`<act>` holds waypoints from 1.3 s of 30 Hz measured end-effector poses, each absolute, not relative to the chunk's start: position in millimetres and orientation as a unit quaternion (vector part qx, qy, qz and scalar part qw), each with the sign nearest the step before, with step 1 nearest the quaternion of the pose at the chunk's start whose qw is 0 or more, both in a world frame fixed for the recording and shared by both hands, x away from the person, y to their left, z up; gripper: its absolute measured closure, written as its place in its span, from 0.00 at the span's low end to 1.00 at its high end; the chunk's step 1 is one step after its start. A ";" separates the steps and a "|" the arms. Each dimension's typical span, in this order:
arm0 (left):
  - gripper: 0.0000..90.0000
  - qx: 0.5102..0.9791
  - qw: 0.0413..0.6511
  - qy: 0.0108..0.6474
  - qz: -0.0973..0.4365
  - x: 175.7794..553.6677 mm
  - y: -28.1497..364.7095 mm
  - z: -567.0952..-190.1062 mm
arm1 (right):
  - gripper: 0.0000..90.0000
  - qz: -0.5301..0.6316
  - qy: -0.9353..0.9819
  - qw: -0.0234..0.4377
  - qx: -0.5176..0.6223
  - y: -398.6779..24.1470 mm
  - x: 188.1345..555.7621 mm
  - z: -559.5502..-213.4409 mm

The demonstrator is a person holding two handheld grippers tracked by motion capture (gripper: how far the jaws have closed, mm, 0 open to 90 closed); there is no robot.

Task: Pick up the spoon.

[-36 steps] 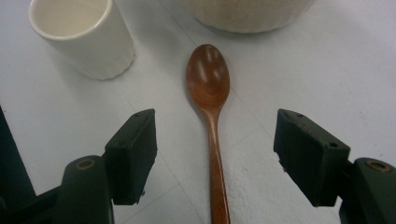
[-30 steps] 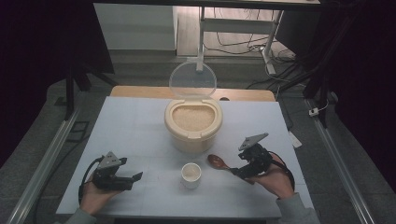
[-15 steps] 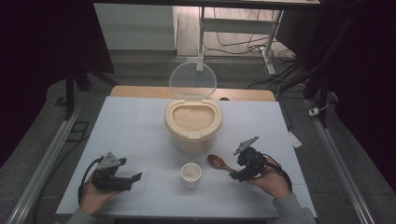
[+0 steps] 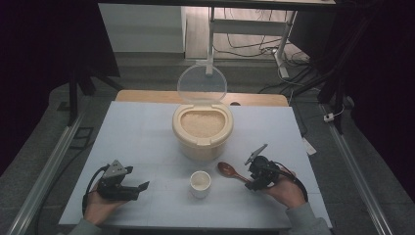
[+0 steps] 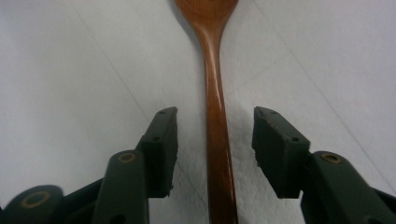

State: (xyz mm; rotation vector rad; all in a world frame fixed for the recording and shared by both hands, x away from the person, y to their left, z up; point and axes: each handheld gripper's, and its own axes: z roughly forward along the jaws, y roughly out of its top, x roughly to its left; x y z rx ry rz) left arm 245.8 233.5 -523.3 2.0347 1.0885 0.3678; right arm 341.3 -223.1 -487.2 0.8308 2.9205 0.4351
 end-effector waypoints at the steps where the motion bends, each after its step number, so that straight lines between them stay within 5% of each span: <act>1: 0.15 0.802 0.391 0.428 0.145 245.8 233.5 -523.5 | 0.60 0.142 0.951 0.037 0.271 -223.1 341.3 -487.2; 24: 0.15 0.805 0.383 0.428 0.145 247.1 231.8 -525.2 | 0.86 0.092 0.959 0.052 0.261 -210.9 344.0 -493.5; 39: 0.15 0.806 0.380 0.430 0.143 248.1 233.5 -527.1 | 0.88 0.103 0.959 0.053 0.257 -213.1 342.3 -492.0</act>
